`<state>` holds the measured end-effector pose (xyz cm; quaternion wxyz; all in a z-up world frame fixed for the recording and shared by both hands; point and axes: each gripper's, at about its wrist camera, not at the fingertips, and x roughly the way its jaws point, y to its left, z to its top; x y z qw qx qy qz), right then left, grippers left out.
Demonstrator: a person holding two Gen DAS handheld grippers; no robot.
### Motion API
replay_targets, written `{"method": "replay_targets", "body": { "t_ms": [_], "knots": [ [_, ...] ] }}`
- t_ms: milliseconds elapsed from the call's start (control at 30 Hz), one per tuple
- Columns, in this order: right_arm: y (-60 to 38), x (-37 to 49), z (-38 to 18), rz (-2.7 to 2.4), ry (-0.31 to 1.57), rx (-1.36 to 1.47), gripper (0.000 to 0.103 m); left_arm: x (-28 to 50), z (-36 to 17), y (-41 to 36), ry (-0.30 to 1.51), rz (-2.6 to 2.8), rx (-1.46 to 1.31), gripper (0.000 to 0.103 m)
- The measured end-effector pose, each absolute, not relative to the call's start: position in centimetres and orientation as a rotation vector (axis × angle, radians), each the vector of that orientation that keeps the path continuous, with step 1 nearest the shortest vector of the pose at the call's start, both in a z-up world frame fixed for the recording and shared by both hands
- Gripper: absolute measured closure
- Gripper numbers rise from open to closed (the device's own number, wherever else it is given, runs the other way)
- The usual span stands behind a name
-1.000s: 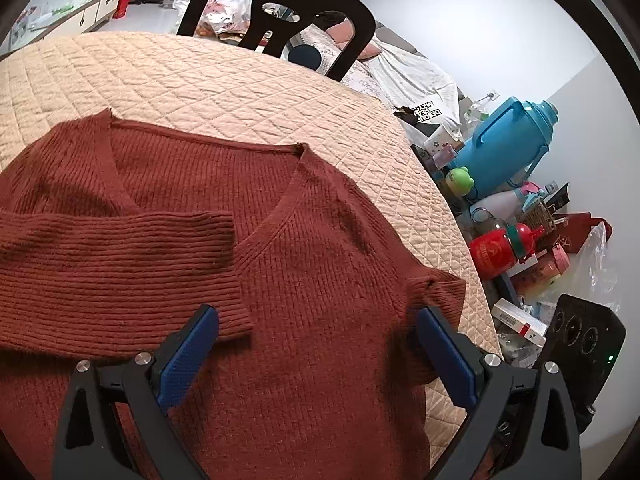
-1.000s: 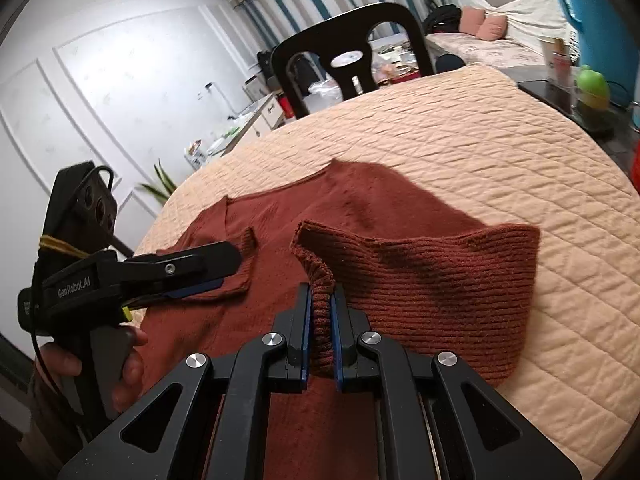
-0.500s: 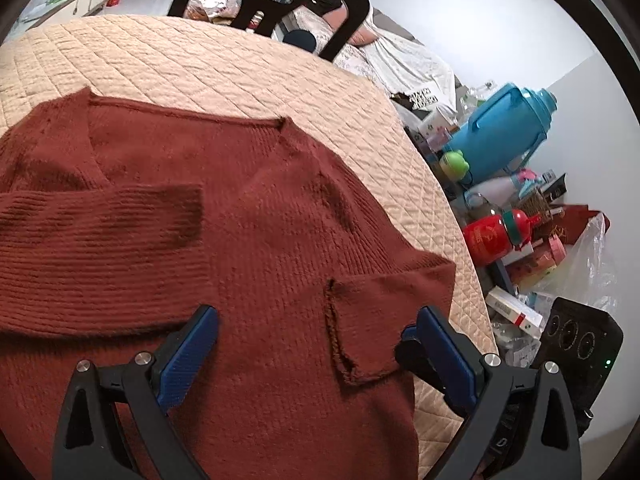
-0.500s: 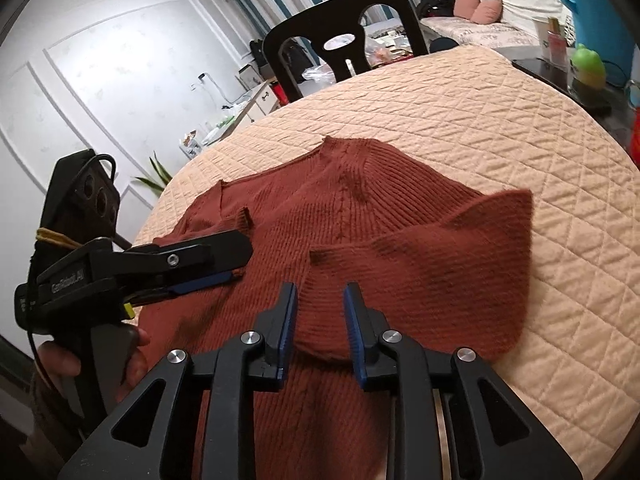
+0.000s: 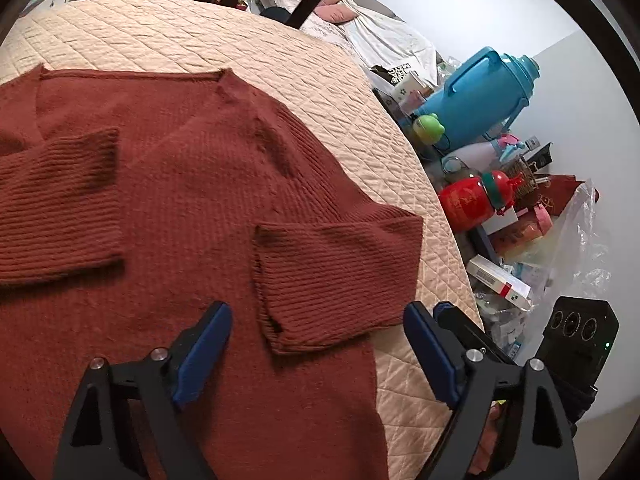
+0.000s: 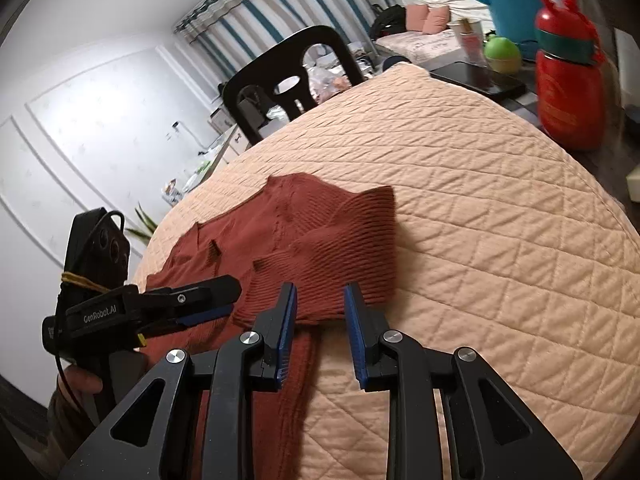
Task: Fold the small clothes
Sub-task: 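Lay the folded sleeve on the sweater and open the right gripper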
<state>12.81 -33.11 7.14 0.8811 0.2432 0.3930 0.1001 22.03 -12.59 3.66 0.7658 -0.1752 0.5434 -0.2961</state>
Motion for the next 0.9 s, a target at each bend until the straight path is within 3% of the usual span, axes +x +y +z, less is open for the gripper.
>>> {"method": "replay_targets", "body": {
  "t_ms": [333, 567, 700, 867, 900],
  "knots": [
    [-32.96, 12.7, 7.01, 0.232, 0.806, 0.518, 0.078, 22.36, 3.32, -13.06, 1.187, -0.64, -0.406, 0.034],
    [-33.32, 12.62, 6.84, 0.227, 0.804, 0.537, 0.078, 22.65, 3.08, -13.0, 1.194, -0.614, -0.398, 0.063],
    [-33.28, 12.69, 6.73, 0.225, 0.806, 0.538, 0.078, 22.88, 2.79, -12.71, 1.202, -0.619, -0.417, 0.069],
    [-33.27, 12.79, 6.63, 0.221, 0.809, 0.539, 0.078, 22.96, 2.75, -12.47, 1.201, -0.604, -0.419, 0.09],
    [-33.22, 12.77, 6.63, 0.22, 0.81, 0.539, 0.078, 22.92, 2.82, -12.46, 1.197, -0.597, -0.413, 0.09]
  ]
}}
